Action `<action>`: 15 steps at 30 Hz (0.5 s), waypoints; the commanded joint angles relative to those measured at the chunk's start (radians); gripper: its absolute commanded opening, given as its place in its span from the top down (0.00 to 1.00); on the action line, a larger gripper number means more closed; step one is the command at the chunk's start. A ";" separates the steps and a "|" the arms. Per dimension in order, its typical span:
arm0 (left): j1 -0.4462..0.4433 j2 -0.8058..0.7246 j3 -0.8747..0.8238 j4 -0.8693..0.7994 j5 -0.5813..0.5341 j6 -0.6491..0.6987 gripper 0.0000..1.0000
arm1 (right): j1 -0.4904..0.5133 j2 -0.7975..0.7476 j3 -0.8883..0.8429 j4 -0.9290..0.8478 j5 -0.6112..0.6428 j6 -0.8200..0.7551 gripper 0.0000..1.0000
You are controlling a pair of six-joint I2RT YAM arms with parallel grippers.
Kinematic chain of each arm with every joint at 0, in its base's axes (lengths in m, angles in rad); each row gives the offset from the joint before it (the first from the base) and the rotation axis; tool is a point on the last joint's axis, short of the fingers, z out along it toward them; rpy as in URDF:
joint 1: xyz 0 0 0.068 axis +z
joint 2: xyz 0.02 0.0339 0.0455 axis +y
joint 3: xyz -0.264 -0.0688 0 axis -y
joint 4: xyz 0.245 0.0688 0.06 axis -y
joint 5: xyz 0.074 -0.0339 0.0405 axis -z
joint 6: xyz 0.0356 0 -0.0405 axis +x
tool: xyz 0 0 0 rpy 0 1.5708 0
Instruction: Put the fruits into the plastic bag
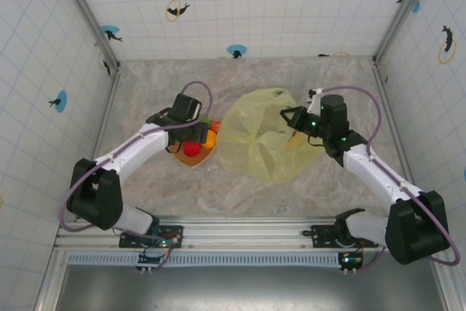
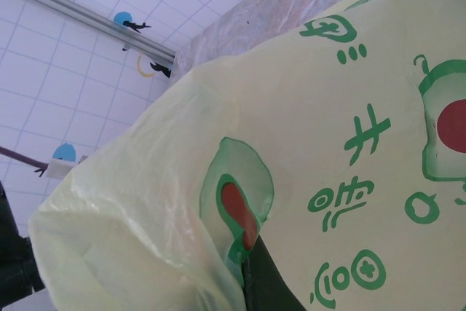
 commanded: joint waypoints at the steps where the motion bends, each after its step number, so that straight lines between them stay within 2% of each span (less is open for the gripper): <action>1: 0.008 0.033 0.041 -0.015 -0.036 0.026 0.16 | 0.001 -0.005 -0.018 0.049 -0.008 -0.003 1.00; 9: 0.016 0.079 0.047 -0.011 -0.029 0.026 0.26 | 0.001 -0.004 -0.034 0.059 -0.010 -0.001 1.00; 15: 0.020 0.051 0.047 -0.014 -0.036 0.024 0.35 | 0.001 0.000 -0.036 0.064 -0.010 0.005 1.00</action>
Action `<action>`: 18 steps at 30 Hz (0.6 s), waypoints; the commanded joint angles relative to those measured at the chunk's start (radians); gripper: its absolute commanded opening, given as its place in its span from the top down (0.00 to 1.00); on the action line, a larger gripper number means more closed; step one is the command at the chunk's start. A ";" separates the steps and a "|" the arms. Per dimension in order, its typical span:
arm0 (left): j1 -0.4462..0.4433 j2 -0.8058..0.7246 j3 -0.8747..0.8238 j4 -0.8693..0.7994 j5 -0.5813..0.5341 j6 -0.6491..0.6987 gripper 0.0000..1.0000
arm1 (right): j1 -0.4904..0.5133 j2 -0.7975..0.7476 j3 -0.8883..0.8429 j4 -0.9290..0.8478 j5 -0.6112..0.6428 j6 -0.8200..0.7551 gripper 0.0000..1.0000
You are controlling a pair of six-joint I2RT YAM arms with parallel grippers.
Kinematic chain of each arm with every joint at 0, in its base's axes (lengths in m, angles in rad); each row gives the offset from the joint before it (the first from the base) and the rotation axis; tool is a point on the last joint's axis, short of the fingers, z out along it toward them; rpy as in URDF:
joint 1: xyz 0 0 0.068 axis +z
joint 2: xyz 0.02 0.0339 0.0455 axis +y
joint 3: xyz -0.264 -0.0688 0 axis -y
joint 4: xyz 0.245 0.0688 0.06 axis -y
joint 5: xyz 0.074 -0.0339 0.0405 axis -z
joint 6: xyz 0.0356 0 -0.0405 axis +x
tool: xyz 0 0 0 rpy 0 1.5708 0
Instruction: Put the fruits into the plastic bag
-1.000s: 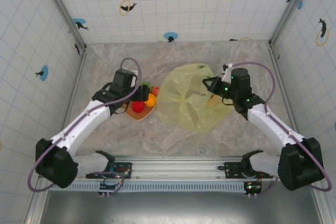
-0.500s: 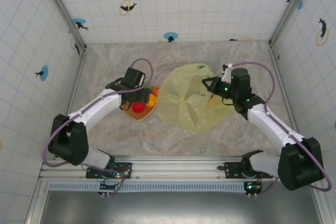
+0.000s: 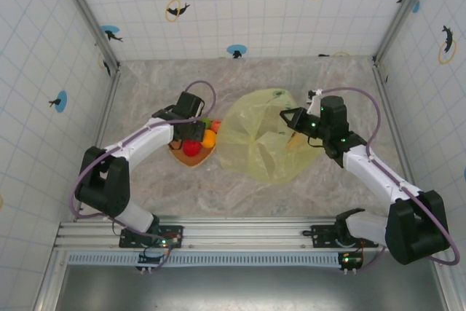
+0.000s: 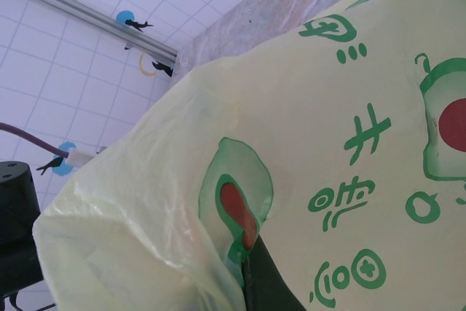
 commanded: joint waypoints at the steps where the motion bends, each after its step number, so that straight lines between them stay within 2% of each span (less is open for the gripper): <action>1: 0.007 -0.028 0.025 -0.016 -0.016 0.008 0.37 | 0.001 -0.001 -0.021 0.041 -0.004 0.005 1.00; 6: 0.007 -0.144 -0.002 -0.011 0.044 -0.013 0.43 | 0.001 0.002 -0.013 0.038 -0.006 0.008 1.00; 12: -0.013 -0.377 -0.171 0.069 0.309 -0.129 0.43 | 0.001 0.011 -0.003 0.034 -0.002 0.011 1.00; 15: -0.068 -0.461 -0.269 0.138 0.409 -0.191 0.43 | 0.002 0.025 0.001 0.050 -0.006 0.025 1.00; 18: -0.152 -0.499 -0.347 0.235 0.450 -0.239 0.43 | 0.004 0.040 0.008 0.074 -0.023 0.048 1.00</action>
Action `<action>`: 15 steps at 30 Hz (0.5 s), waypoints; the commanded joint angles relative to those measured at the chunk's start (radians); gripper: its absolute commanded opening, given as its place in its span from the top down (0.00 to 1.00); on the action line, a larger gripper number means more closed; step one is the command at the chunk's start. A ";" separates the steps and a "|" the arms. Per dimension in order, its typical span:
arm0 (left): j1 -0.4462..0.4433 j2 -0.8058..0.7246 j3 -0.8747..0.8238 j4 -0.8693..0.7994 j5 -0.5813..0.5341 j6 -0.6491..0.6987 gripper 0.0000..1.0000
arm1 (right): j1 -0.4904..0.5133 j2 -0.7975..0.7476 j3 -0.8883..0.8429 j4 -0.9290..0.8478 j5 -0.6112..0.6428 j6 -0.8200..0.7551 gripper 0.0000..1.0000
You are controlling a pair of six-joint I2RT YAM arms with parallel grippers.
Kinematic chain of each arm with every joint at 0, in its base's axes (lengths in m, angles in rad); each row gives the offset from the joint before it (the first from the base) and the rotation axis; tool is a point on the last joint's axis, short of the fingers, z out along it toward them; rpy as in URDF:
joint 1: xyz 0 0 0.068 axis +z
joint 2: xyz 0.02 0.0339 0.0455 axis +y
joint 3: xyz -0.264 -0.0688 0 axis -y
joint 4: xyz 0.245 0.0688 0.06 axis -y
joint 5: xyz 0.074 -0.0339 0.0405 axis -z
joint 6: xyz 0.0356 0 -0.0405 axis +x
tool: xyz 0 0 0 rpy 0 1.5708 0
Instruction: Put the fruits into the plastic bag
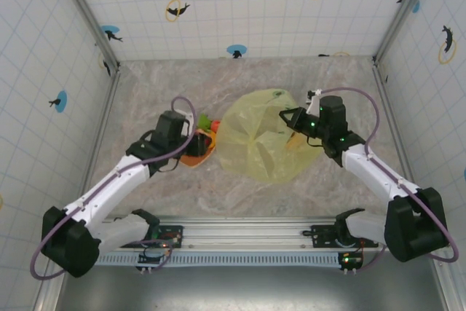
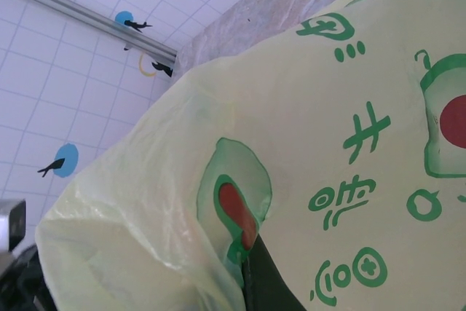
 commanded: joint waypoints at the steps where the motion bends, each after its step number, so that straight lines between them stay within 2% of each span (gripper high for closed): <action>1: -0.088 -0.010 -0.069 0.135 0.115 -0.089 0.43 | 0.008 0.023 0.010 0.065 -0.020 0.030 1.00; 6: -0.225 0.118 -0.050 0.223 0.057 -0.078 0.43 | 0.018 0.040 0.017 0.094 -0.039 0.064 1.00; 15: -0.270 0.419 0.094 0.411 0.107 -0.080 0.43 | 0.031 0.033 0.014 0.102 -0.047 0.103 1.00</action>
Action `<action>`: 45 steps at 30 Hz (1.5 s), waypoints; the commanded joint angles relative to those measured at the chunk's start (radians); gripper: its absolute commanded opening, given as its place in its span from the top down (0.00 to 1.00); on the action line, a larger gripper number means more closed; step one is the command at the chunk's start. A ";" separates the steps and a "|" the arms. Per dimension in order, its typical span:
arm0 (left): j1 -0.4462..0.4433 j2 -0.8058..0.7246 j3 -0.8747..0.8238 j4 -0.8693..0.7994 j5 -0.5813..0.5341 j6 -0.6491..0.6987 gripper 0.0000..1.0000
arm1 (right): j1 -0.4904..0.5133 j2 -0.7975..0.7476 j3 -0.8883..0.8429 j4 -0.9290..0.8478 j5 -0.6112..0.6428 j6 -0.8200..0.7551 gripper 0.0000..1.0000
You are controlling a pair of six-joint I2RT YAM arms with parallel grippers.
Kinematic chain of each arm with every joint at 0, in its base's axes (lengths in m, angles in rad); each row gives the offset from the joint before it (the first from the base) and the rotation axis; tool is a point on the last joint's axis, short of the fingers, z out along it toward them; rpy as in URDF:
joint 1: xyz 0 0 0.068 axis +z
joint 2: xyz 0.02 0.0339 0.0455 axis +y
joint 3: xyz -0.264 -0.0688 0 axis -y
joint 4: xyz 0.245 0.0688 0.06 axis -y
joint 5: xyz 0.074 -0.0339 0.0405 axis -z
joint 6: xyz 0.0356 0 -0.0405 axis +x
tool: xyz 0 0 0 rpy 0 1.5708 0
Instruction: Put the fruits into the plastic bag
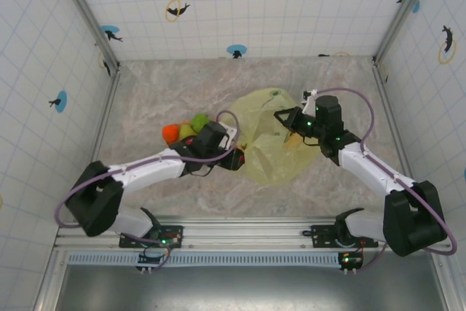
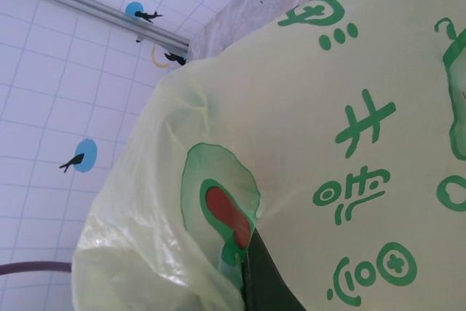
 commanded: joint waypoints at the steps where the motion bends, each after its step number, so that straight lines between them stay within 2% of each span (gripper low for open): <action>1: -0.017 0.068 0.066 0.130 0.040 -0.016 0.42 | 0.005 -0.001 0.012 0.052 -0.017 0.036 1.00; 5: -0.021 0.153 0.094 0.244 0.011 -0.076 0.41 | 0.008 -0.001 -0.018 0.119 -0.033 0.102 1.00; 14: -0.021 0.362 0.176 0.495 -0.142 -0.273 0.37 | 0.016 0.004 -0.054 0.173 -0.034 0.167 1.00; 20: -0.022 0.511 0.262 0.620 -0.153 -0.395 0.34 | 0.013 0.018 -0.065 0.185 -0.031 0.177 1.00; 26: -0.021 0.610 0.337 0.684 -0.138 -0.446 0.29 | 0.009 0.032 -0.061 0.187 -0.037 0.177 1.00; 31: -0.021 0.585 0.330 0.678 -0.119 -0.420 0.21 | -0.010 0.032 -0.067 0.183 -0.045 0.171 1.00; 36: -0.012 0.498 0.273 0.632 -0.077 -0.372 0.19 | -0.037 0.020 -0.071 0.157 -0.049 0.140 1.00; 41: 0.003 0.345 0.161 0.544 0.002 -0.282 0.19 | -0.079 0.016 -0.027 0.016 -0.067 0.001 1.00; 45: 0.010 0.203 0.087 0.386 0.055 -0.162 0.19 | -0.096 0.014 0.003 -0.084 -0.066 -0.102 1.00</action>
